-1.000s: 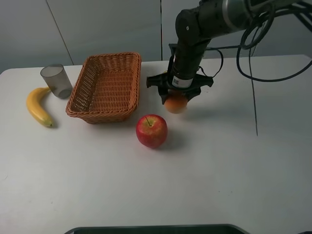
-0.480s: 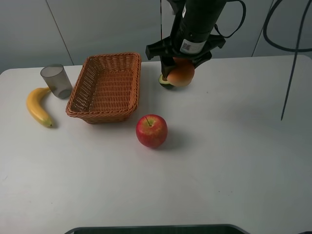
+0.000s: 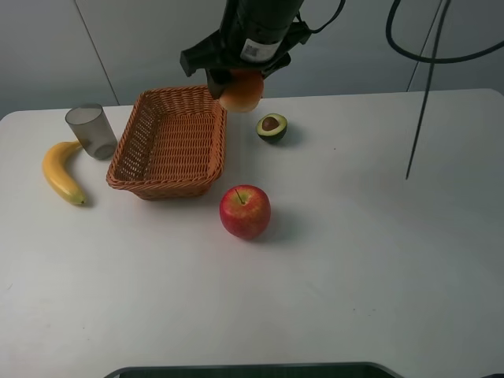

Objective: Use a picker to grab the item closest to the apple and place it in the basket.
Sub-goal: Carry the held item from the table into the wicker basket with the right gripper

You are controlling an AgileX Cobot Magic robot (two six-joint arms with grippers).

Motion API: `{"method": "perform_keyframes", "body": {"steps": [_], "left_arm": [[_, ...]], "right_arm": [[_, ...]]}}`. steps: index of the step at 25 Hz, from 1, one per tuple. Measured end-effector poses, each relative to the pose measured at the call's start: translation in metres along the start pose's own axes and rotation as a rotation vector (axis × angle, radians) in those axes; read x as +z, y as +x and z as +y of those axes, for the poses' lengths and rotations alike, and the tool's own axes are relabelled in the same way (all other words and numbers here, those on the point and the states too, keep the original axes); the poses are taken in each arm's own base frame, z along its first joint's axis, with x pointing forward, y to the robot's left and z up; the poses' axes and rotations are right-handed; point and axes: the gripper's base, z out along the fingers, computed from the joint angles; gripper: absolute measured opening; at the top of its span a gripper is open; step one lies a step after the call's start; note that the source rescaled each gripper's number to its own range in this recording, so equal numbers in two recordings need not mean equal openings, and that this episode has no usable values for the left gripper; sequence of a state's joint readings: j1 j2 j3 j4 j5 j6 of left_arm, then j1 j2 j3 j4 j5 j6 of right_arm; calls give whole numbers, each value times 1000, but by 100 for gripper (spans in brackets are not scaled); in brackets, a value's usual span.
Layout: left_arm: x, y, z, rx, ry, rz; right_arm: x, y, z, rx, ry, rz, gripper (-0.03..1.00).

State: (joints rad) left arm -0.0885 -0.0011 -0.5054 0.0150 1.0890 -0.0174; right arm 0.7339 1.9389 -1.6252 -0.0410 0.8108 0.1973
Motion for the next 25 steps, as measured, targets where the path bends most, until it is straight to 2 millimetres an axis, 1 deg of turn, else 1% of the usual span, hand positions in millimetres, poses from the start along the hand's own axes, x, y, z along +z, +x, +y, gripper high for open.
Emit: {"method": "perform_keyframes", "body": {"steps": [6,11,13,16,19,22,25], "left_arm": [[0,0,0,0,0,0],[0,0,0,0,0,0],[0,0,0,-2,0,0],[0,0,0,-2,0,0],[0,0,0,-2,0,0],[0,0,0,-2,0,0],[0,0,0,-2,0,0]], "right_arm": [[29,-18,35,-91,-37,-94,0],[58,-20,61,-143,-80,-188,0],[68,-19,68,-160,-92,-215,0],[85,-14,74,-191,-93,-229,0],[105,-8,75,-222,-79,-218,0],[121,-2,73,-251,-63,-201,0],[130,2,73,-275,-52,-198,0]]}}
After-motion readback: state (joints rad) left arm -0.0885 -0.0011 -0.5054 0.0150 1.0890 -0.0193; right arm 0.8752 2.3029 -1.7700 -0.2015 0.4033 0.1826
